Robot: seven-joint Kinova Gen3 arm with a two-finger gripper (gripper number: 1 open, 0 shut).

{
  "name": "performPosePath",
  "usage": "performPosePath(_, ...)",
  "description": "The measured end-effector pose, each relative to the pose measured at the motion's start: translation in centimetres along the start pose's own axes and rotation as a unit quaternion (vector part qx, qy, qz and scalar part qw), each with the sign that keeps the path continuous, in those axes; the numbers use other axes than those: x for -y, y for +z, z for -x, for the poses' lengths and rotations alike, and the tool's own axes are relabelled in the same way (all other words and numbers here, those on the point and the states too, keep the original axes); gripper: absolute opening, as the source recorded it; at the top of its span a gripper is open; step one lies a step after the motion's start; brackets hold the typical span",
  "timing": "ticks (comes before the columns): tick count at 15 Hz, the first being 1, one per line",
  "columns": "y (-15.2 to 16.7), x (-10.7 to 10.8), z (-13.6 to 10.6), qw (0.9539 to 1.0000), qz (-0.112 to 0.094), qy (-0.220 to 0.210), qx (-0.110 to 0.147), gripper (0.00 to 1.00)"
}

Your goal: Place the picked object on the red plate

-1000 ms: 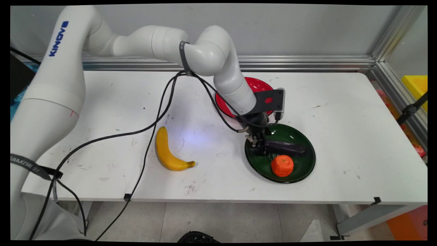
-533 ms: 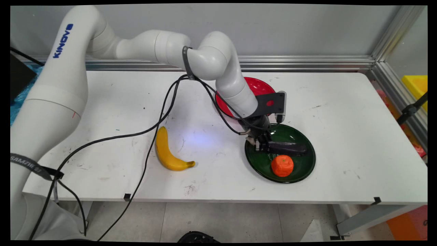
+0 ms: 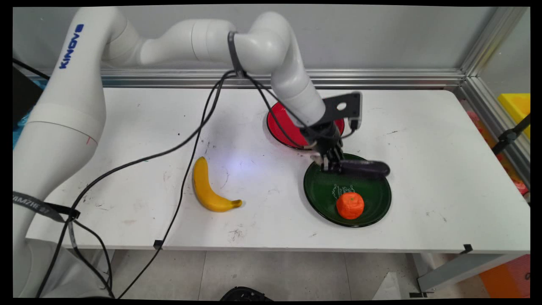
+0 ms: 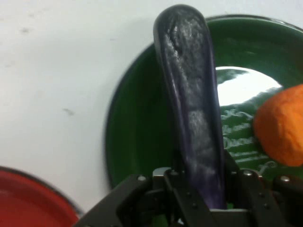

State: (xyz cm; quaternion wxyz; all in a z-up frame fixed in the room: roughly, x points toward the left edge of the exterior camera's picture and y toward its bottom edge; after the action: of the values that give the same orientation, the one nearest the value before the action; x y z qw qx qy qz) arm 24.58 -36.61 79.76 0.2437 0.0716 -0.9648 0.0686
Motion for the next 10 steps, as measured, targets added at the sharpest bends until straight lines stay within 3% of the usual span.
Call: performPosePath(10, -4.6, 5.9, 1.0, 0.9992, -0.032, -0.023, 0.008, 0.0)
